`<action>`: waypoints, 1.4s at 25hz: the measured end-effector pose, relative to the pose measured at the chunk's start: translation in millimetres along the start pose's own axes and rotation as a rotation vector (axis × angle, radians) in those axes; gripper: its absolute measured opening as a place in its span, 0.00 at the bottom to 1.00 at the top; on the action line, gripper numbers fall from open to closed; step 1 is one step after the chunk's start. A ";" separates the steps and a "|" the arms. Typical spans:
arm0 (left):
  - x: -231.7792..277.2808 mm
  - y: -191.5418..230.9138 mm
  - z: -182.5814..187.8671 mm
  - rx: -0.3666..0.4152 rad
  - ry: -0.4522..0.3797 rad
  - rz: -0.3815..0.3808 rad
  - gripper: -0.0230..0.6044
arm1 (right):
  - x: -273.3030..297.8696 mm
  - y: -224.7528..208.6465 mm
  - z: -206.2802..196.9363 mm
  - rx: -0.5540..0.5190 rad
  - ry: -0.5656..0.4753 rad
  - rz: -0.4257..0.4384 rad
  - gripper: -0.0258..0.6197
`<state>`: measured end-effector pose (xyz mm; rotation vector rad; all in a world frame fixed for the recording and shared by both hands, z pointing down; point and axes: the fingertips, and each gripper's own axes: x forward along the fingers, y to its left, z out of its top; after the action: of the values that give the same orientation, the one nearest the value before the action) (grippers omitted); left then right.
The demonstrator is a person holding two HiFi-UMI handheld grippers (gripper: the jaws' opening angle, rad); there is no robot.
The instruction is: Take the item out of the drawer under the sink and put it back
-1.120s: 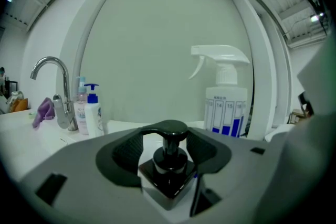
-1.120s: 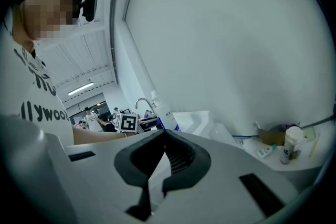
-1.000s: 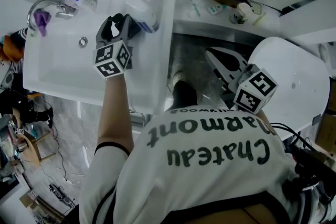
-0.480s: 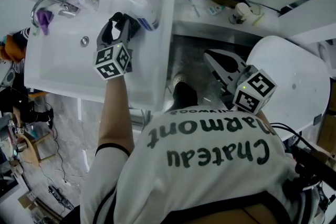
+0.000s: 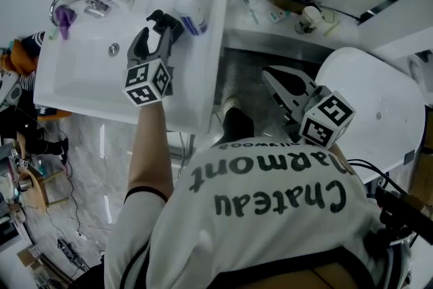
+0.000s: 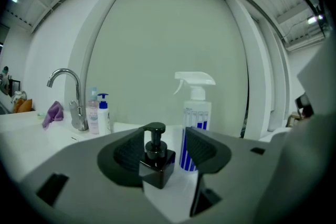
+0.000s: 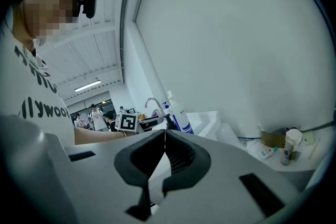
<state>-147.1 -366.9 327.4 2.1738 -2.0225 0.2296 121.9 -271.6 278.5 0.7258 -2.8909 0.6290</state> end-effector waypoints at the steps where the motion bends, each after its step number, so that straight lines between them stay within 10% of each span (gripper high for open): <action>1: -5.4 -2.2 3.4 0.004 -0.010 -0.001 0.41 | -2.3 3.6 -0.6 -0.004 -0.002 0.004 0.06; 29: -210.4 -110.7 48.8 -0.007 -0.160 -0.165 0.41 | -62.1 80.8 -41.9 -0.007 -0.050 0.076 0.06; 35: -236.1 -123.6 44.6 -0.024 -0.160 -0.267 0.17 | -56.4 84.0 -42.8 -0.018 -0.059 0.050 0.06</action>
<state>-40.7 -138.6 229.6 2.4854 -1.7690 -0.0032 131.7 -162.2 275.9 0.6830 -2.9727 0.5955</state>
